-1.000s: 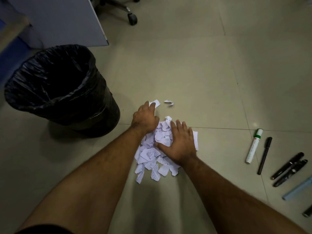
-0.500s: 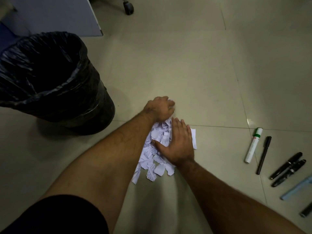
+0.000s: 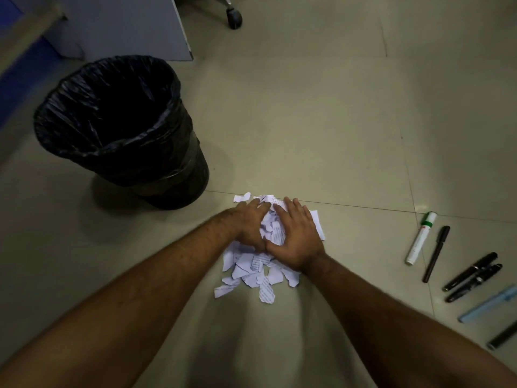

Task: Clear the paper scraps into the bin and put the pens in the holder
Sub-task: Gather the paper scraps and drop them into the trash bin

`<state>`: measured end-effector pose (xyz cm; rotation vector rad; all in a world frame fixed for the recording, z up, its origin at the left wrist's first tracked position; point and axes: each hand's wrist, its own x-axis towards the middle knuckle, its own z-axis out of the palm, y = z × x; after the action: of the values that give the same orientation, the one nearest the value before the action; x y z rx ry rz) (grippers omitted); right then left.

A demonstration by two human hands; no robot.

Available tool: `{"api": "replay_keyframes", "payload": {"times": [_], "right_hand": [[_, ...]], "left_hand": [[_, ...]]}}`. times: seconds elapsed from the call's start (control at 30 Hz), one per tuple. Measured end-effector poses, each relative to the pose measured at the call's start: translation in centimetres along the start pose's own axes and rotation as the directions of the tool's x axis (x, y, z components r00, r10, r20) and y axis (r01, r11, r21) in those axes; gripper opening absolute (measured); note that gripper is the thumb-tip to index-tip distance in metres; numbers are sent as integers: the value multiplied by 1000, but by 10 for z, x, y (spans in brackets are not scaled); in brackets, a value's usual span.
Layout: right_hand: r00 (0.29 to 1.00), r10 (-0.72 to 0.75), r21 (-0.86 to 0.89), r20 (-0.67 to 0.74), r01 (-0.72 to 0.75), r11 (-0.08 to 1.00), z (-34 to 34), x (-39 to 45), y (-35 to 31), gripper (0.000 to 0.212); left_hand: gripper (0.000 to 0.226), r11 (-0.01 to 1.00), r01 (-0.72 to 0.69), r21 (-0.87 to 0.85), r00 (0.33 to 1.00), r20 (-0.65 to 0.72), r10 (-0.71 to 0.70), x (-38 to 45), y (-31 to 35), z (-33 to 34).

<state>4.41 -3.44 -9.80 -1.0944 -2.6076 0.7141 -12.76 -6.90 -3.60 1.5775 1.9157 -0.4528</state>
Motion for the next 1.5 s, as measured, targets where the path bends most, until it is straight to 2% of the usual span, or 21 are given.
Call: {"api": "replay_keyframes", "payload": {"times": [0.07, 0.13, 0.2, 0.27, 0.37, 0.5, 0.63, 0.73, 0.9, 1.0, 1.07, 1.2, 1.3, 1.37, 1.43, 1.5], "right_hand": [[999, -7, -68, 50, 10, 998, -3, -2, -6, 83], [1000, -19, -118, 12, 20, 993, -7, -3, -10, 63], [1000, -2, -192, -13, -1, 981, -15, -4, -14, 39], [999, 50, -249, 14, -45, 967, -25, -3, -21, 28], [986, 132, -218, 98, -108, 970, -35, 0, -30, 23], [947, 311, 29, 84, -314, 949, -48, 0, -37, 12], [852, 523, 318, 31, -504, 803, -67, 7, -51, 16], [801, 599, 485, -3, -523, 701, -86, 21, -66, 18], [837, 542, 621, -75, -386, 682, -132, 46, -109, 21], [865, 482, 630, -139, -298, 717, -160, 62, -141, 39], [888, 430, 629, -167, -240, 739, -180, 74, -168, 42], [908, 365, 633, -207, -160, 757, -200, 110, -227, 29], [924, 335, 659, -184, -136, 739, -196, 142, -276, 11], [947, 279, 627, -161, -120, 770, -189, 159, -301, 12], [968, 216, 562, -127, -109, 820, -180, 170, -316, 20], [988, 150, 536, -31, -110, 837, -170, 176, -322, 24]], "left_hand": [[128, 994, 40, 100, 999, -37, -37, -5, 4, 13], [108, 990, 68, 125, 989, -139, -50, -11, 11, 20], [73, 996, 72, 55, 970, -234, -57, -17, 18, 22], [40, 996, 83, -19, 950, -300, -85, -20, 23, 22], [23, 975, 111, -191, 908, -379, -178, -29, 29, 21], [14, 877, 142, -459, 835, -421, -355, -39, 30, 20], [18, 804, 72, -590, 752, -497, -432, -47, 30, 1], [19, 745, 63, -664, 714, -492, -499, -59, 30, -27], [13, 726, -20, -687, 670, -548, -501, -98, 21, -89], [14, 729, -51, -682, 611, -599, -518, -127, 12, -132], [14, 718, -92, -690, 564, -630, -533, -147, -2, -158], [16, 690, -67, -720, 477, -631, -612, -176, -45, -203], [12, 648, -44, -760, 436, -598, -672, -187, -87, -225], [10, 620, -23, -785, 404, -574, -712, -190, -114, -232], [8, 612, -3, -791, 409, -559, -721, -190, -135, -233], [8, 637, 44, -769, 498, -536, -682, -188, -149, -230]]}}
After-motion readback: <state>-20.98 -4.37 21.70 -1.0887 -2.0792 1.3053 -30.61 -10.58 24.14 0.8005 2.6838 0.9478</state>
